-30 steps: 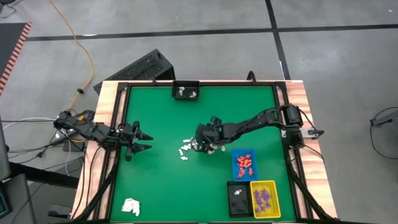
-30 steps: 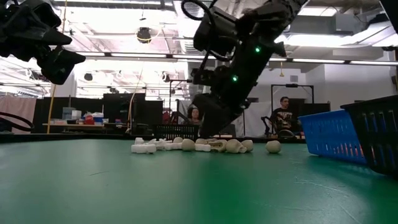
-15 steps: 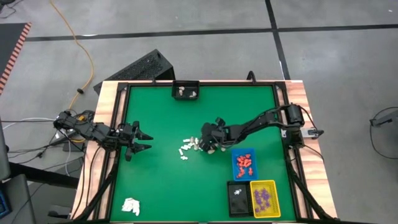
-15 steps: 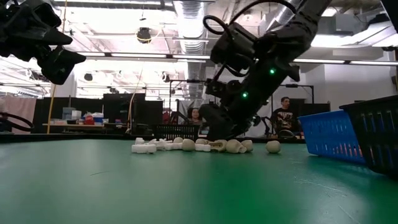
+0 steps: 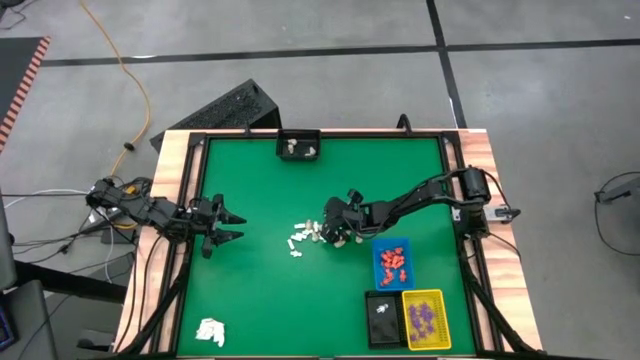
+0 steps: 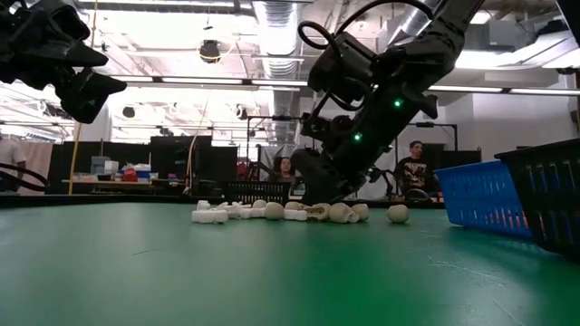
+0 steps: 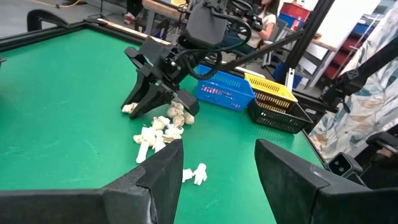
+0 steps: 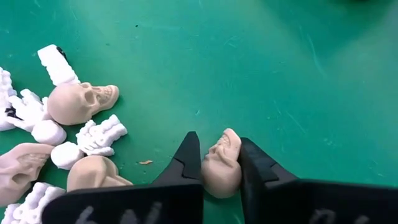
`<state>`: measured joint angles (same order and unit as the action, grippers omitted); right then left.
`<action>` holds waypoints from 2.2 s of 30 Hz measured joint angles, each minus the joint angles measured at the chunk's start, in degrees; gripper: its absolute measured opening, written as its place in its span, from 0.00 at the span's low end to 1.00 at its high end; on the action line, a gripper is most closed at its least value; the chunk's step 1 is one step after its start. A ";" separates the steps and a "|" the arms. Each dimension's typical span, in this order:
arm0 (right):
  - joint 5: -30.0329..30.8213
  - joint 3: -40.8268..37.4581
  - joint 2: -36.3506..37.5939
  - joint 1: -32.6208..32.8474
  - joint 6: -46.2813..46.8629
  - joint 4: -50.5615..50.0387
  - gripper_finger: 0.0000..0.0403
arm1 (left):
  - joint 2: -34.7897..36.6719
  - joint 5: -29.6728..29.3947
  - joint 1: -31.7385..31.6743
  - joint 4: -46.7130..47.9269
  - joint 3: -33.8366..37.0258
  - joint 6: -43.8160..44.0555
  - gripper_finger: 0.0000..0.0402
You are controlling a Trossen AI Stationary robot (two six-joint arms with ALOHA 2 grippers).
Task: Sort Halloween decoration
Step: Put the gray skull toy into the top black bin
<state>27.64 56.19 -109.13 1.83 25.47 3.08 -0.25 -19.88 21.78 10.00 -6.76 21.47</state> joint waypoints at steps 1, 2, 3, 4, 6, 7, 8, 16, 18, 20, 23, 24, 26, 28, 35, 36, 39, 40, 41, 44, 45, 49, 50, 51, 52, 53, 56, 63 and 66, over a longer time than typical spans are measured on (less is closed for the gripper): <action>-0.18 -0.02 0.27 -0.02 -0.17 0.19 0.12 | 0.00 0.00 0.00 0.00 0.00 0.00 0.47; -0.40 -0.07 0.65 -0.10 -0.30 0.22 0.12 | 0.00 -0.01 0.00 0.00 0.00 0.00 0.47; -0.64 -0.12 1.16 -0.25 -0.46 0.12 0.12 | 0.00 -0.01 0.00 0.00 0.00 0.00 0.47; -1.01 -0.16 1.70 -0.53 -0.94 0.03 0.12 | 0.00 0.00 0.00 0.00 0.00 -0.01 0.47; -1.03 -0.34 2.86 -1.08 -1.90 -0.28 0.12 | 0.00 -0.01 0.00 0.00 0.00 -0.02 0.47; -1.03 -0.27 3.42 -1.50 -1.96 0.20 0.11 | 0.00 -0.02 0.00 0.00 0.00 -0.02 0.47; -1.01 -0.21 4.04 -1.96 -1.99 0.65 0.11 | 0.00 -0.02 0.00 0.00 0.00 -0.06 0.47; -1.78 1.15 4.71 -5.77 -5.00 11.32 0.12 | 0.00 -0.36 -0.01 0.00 0.00 -0.81 0.47; -2.60 2.28 4.71 -7.24 -5.62 13.52 0.12 | 0.00 -0.52 0.00 0.00 0.00 -0.81 0.47; -2.60 3.51 4.73 -8.69 -6.83 15.70 0.12 | 0.00 -0.87 0.00 0.01 0.00 -0.81 0.47; -2.61 6.21 4.71 -11.02 -8.01 17.17 0.12 | 0.00 -1.54 0.00 0.02 0.00 -0.81 0.47; -2.92 7.19 4.72 -11.86 -8.01 17.31 0.12 | 0.00 -1.72 -0.02 0.02 0.00 -0.81 0.47; -5.22 8.96 4.73 -13.57 -8.03 17.43 0.12 | 0.00 -1.88 -0.01 0.02 0.00 -0.90 0.47; -6.72 10.13 4.73 -15.16 -8.22 18.29 0.12 | 0.00 -1.91 0.00 0.02 0.00 -1.14 0.47; -8.21 11.55 4.73 -19.80 -9.02 22.89 0.12 | 0.00 -1.95 0.00 0.01 0.00 -1.31 0.47; -8.22 11.55 4.73 -20.27 -9.01 23.06 0.12 | 0.00 -1.95 0.00 0.01 0.00 -1.37 0.47; -8.24 11.55 4.73 -21.28 -8.82 23.38 0.12 | 0.00 -1.95 0.00 0.02 0.00 -1.53 0.47; -8.24 11.55 4.38 -21.55 -8.83 23.73 0.12 | 0.00 -1.95 0.00 0.00 0.00 -1.66 0.47; -8.32 11.60 3.33 -21.59 -8.84 25.78 0.12 | 0.00 -1.95 0.00 0.00 0.00 -1.84 0.47; -11.74 12.32 -0.44 -21.56 -8.84 31.19 0.12 | 0.00 -2.00 0.00 -0.01 0.00 -1.91 0.47; -12.47 13.59 -2.21 -21.57 -8.84 32.33 0.12 | -0.01 -1.99 -0.01 -0.06 0.00 -1.76 0.47; -13.31 17.85 -6.62 -22.23 -8.82 30.49 0.12 | -0.02 -1.45 0.02 -0.04 0.02 -0.67 0.47; -13.13 18.40 -6.66 -22.64 -8.26 29.04 0.12 | -0.02 -1.36 0.02 0.02 0.02 -0.59 0.47; -12.82 19.23 -6.66 -23.08 -7.18 27.53 0.12 | -0.02 -1.18 0.02 0.00 0.02 -0.57 0.47; -12.44 20.13 -6.65 -23.41 -6.08 26.39 0.12 | -0.02 -1.01 0.02 -0.04 0.02 -0.65 0.47; -12.00 20.56 -6.52 -23.73 -5.61 24.94 0.12 | -0.02 -1.11 0.02 -0.04 0.02 -0.90 0.47; -10.80 21.11 -6.48 -24.61 -5.15 21.09 0.15 | -0.02 -1.84 0.02 -0.07 0.02 -1.83 0.47; -10.84 21.52 -6.53 -25.79 -2.61 15.09 0.29 | -0.02 -2.14 0.02 -0.04 0.02 -2.21 0.47; -11.02 21.41 -6.57 -26.39 -2.83 14.75 0.37 | -0.02 -2.25 0.02 -0.10 0.02 -2.21 0.47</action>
<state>16.62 77.61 -115.70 -24.57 22.63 17.83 -0.27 -22.13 21.80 9.90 -6.74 19.26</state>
